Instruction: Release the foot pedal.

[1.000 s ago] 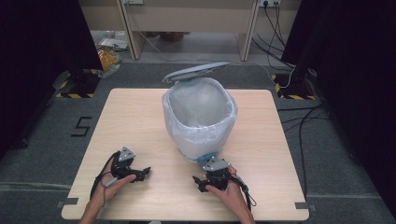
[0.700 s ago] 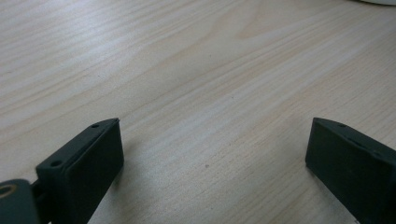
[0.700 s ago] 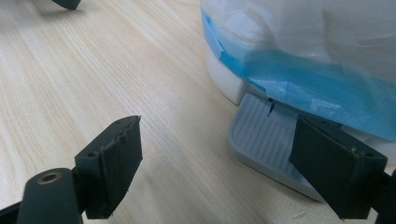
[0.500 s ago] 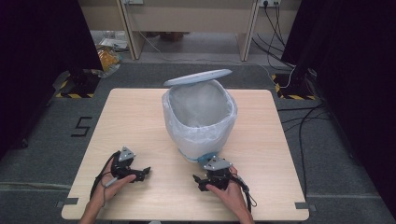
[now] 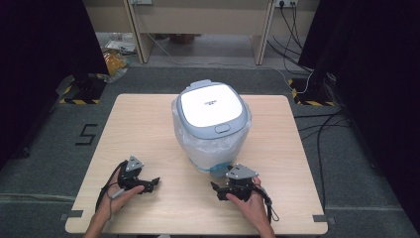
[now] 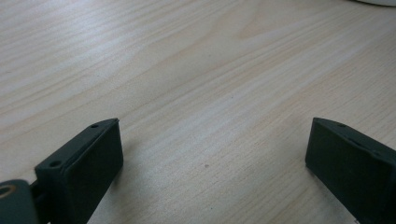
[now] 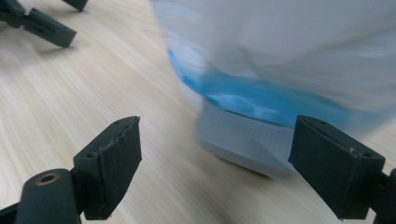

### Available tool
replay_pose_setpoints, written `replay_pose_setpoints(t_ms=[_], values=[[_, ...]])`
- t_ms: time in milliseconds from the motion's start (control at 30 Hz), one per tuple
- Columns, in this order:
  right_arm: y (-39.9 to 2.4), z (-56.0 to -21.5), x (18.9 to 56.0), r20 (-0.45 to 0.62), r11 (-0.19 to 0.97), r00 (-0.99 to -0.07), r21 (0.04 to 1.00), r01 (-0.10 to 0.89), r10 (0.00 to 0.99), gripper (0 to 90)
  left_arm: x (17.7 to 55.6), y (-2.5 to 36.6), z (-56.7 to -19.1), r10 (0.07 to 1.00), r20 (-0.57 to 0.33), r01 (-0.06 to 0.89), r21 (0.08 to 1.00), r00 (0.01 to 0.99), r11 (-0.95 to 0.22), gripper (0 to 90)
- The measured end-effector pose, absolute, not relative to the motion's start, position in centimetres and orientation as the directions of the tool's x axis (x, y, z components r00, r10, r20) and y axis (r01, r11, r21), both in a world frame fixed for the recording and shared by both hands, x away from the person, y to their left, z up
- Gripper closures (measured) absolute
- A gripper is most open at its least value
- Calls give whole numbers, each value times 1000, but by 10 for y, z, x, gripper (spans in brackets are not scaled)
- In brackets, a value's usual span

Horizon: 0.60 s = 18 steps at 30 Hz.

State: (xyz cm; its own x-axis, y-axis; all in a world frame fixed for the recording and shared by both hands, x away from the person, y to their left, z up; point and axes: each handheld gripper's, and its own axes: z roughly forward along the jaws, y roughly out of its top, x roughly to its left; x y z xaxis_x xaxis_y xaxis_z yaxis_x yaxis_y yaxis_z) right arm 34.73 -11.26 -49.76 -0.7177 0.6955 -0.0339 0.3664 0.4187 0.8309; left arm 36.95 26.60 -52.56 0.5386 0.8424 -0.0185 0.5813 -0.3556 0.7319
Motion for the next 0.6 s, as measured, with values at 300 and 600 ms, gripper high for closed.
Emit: replay_pose_setpoints(t_ms=[300,600], values=[[-144,-492,339,-23,375,-662,838,395,749,171,369,266,-526,843,-19,581,732,538,-355,33],[-172,-492,329,-18,353,-624,837,418,781,172,369,266,-526,843,-19,581,732,538,-355,33]])
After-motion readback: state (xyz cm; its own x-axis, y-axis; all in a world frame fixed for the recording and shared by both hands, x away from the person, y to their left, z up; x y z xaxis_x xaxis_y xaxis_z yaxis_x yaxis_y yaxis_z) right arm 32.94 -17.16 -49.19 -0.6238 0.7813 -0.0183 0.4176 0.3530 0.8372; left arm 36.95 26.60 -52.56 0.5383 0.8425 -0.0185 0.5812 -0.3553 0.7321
